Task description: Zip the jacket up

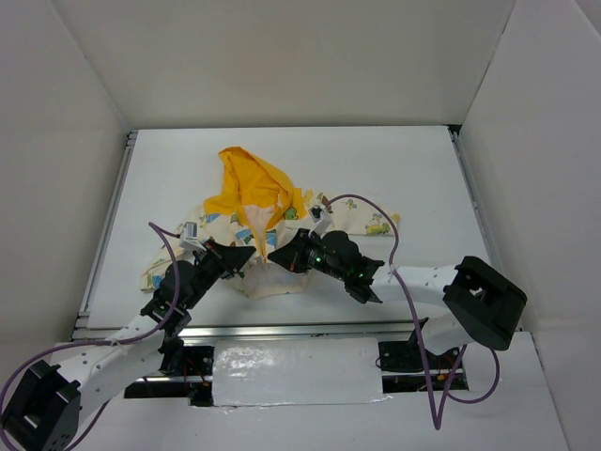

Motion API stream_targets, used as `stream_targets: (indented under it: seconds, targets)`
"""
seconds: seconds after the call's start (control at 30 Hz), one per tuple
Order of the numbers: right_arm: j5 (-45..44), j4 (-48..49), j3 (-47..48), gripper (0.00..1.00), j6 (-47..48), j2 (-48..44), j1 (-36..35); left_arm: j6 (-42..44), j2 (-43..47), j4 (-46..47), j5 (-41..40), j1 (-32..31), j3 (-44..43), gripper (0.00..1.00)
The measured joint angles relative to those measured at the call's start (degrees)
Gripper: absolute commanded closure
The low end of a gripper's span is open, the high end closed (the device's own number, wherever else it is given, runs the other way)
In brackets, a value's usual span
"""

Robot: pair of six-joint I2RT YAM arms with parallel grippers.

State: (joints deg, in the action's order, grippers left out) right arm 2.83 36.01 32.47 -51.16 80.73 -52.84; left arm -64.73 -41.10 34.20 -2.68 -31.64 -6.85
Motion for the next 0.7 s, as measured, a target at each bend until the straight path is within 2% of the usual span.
stream_targets:
  seconds: [0.7]
  targets:
    - [0.02,-0.04,-0.02,1.0,-0.2,-0.24,0.72,-0.22,-0.02,0.59,1.14,0.0,0.15,1.0]
